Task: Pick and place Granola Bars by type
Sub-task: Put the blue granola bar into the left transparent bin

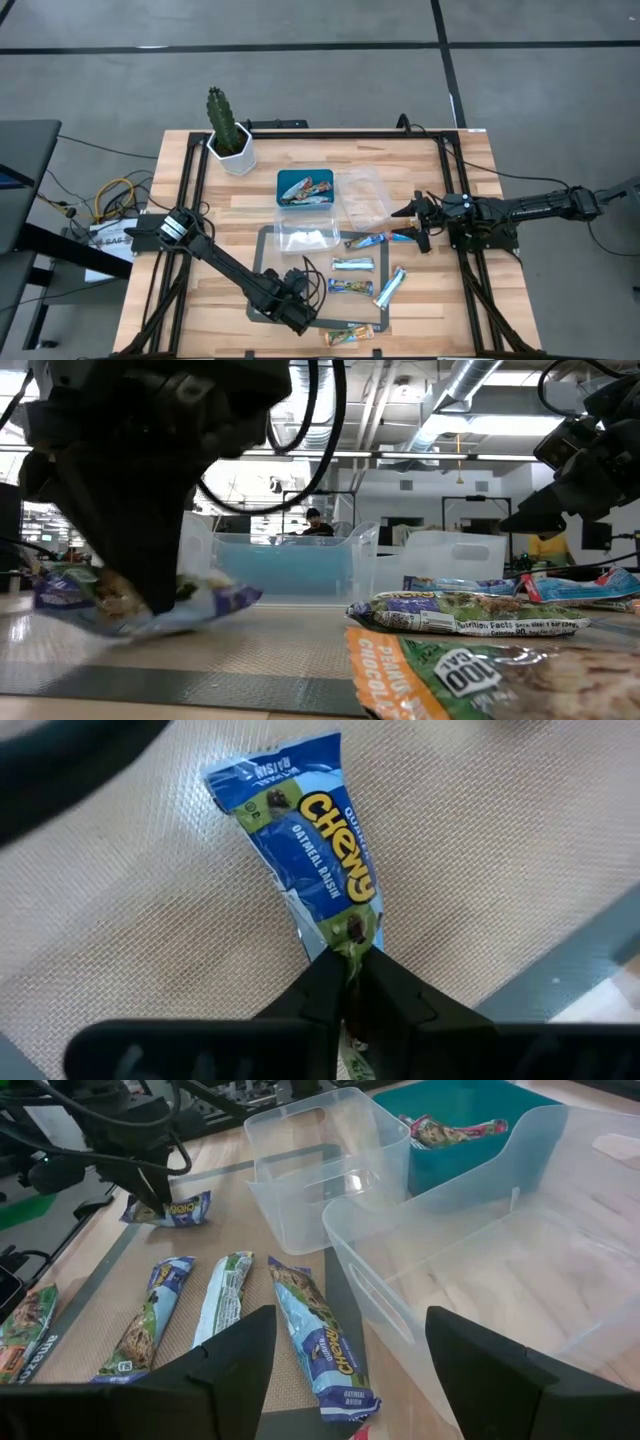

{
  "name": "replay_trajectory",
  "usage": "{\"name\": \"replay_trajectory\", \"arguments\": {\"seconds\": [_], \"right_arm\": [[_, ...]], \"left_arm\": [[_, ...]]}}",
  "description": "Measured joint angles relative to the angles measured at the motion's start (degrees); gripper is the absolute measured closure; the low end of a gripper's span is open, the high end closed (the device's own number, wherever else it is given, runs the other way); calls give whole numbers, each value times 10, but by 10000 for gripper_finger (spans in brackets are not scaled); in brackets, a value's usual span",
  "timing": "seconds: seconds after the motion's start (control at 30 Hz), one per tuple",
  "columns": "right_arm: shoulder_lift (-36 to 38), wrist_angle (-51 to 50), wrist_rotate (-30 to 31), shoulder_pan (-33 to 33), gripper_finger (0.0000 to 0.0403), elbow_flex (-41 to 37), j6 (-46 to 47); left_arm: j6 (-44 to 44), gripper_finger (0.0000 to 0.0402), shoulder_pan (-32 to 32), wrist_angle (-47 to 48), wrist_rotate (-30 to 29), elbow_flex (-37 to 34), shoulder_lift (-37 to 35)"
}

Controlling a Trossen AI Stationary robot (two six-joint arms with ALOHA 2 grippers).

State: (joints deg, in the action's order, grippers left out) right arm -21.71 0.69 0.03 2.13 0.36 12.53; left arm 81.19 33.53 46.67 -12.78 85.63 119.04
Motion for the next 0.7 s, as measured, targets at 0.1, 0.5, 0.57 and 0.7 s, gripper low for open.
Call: {"name": "replay_trajectory", "arguments": {"seconds": [0.1,0.5,0.57,0.7], "right_arm": [[0,0,0,0,154,0,0],[0,-1,0,0,154,0,0],[0,-1,0,0,154,0,0],[0,-1,0,0,154,0,0]], "left_arm": [[-8,366,5,1,-35,8,-13],[-107,370,6,11,-187,12,-107],[-131,370,-1,24,-206,13,-127],[-171,370,-26,57,-222,13,-165]]}}
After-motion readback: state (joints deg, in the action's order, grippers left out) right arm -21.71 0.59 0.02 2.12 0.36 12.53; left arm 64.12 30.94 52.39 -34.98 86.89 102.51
